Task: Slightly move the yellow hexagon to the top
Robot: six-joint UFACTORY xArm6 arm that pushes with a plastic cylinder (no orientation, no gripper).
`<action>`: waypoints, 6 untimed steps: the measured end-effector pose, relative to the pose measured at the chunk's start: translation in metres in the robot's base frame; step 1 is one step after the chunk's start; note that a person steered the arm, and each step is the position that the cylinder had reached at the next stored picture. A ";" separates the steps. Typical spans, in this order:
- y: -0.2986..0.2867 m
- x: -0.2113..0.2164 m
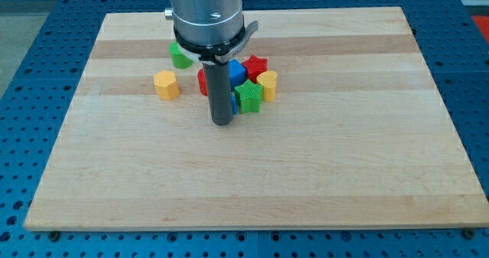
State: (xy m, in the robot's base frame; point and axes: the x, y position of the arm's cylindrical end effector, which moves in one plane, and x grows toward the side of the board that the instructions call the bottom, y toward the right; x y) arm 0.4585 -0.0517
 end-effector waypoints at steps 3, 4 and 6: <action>-0.014 -0.005; -0.073 0.015; -0.079 -0.061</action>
